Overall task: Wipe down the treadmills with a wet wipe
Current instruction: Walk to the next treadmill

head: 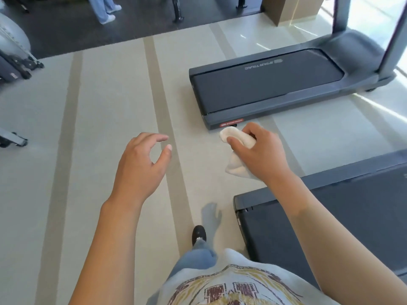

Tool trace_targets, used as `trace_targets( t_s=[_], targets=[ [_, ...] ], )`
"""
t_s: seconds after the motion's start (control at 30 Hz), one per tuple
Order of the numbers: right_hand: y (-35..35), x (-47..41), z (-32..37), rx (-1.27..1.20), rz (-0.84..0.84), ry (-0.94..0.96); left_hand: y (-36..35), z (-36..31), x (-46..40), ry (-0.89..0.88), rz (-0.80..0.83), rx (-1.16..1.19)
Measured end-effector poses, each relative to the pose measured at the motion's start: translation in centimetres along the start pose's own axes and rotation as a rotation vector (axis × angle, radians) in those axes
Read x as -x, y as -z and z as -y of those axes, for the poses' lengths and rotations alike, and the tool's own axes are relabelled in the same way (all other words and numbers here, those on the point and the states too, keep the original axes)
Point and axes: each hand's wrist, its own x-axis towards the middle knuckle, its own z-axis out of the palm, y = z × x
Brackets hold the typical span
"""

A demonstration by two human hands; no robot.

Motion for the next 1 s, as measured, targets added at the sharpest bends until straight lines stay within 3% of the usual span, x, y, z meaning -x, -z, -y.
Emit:
trace_targets(
  t_s=[0.5, 1.0],
  targets=[
    [-2.6, -10.6, 3.0, 0.069, -0.18, -0.146, -0.4, 4.4, -16.7, -0.147, 0.164, 0.114],
    [2.2, -26.7, -5.3, 0.082, -0.338, -0.295, -11.2, -3.2, -36.2, -0.311, 0.296, 0.093]
  ],
)
